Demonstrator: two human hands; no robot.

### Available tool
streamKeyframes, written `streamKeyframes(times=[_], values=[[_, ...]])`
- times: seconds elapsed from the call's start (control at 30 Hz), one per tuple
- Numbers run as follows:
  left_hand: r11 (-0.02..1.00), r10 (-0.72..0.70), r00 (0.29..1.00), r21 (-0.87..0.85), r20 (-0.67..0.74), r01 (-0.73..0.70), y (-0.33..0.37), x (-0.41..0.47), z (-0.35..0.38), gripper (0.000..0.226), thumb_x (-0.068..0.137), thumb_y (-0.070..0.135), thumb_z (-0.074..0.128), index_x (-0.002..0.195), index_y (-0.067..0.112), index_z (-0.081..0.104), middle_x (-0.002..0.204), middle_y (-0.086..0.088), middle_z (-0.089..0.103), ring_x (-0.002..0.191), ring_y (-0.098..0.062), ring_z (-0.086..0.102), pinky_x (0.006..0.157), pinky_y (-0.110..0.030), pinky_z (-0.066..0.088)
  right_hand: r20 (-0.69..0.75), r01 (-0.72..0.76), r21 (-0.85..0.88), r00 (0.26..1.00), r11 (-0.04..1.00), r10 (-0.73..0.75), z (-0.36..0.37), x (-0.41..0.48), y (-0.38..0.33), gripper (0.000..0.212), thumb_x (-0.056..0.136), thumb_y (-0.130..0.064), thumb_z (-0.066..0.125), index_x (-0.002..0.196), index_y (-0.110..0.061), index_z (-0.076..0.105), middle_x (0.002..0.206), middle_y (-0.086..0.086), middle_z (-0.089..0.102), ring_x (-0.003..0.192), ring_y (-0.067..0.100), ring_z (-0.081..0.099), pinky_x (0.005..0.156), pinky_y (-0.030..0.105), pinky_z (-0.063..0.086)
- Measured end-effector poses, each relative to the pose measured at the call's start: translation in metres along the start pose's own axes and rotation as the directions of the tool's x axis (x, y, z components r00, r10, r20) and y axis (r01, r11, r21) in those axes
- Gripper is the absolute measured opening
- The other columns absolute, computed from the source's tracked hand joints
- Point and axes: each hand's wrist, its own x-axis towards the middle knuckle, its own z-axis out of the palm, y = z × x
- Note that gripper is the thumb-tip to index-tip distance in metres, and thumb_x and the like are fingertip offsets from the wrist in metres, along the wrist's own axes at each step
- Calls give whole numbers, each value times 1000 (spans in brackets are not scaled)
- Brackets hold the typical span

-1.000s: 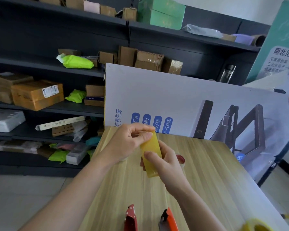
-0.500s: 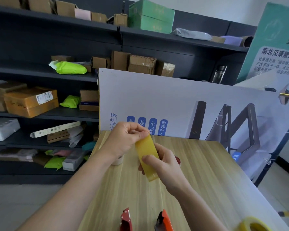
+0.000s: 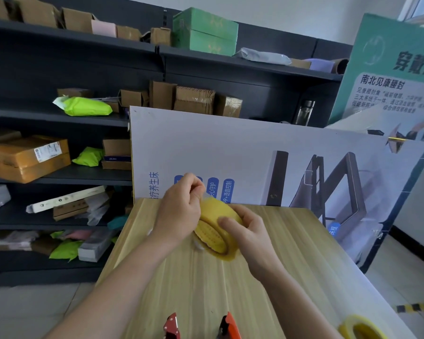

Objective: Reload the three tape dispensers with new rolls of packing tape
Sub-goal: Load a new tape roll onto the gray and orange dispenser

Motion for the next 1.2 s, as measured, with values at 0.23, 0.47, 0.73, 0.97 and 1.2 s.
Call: streamKeyframes(times=[0.23,0.47,0.73,0.97,1.2], values=[[790,-3,884,-541,467,288,-3,3,-12,35,98,-4,36,103,10,67,70,-5,59,68,-17,53,64,-27,43,-11,-60,112,998,992,62,-21,6,4,23,68,-25,63,83,-9,69,70,-1,66,66,11,63,57,22,51],[952,50,816,-275,575,136,-13,1,-9,21,84,0,66,90,18,75,84,13,57,81,-8,58,75,-21,50,54,-276,88,961,957,272,-33,9,15,33,64,-30,64,89,-9,66,74,11,54,61,19,50,54,31,42],[932,38,795,-309,605,191,-24,-5,0,18,91,17,58,97,23,74,84,2,70,79,-12,65,67,-19,50,242,-467,235,878,853,414,-48,9,28,22,68,-30,65,79,-11,64,60,5,53,50,13,46,50,26,39],[776,-46,770,-463,636,428,-22,-12,8,21,78,23,65,93,13,75,73,-2,68,68,-13,60,59,-21,48,210,-398,123,906,909,368,-50,10,32,27,63,-37,68,81,-18,71,71,8,59,58,13,54,54,27,44],[756,-69,802,-493,594,430,-13,-11,13,13,74,20,71,85,18,78,69,0,68,61,-10,57,53,-20,46,145,-327,99,939,940,311,-44,10,31,26,67,-33,64,83,-13,69,72,10,56,58,15,51,53,29,43]])
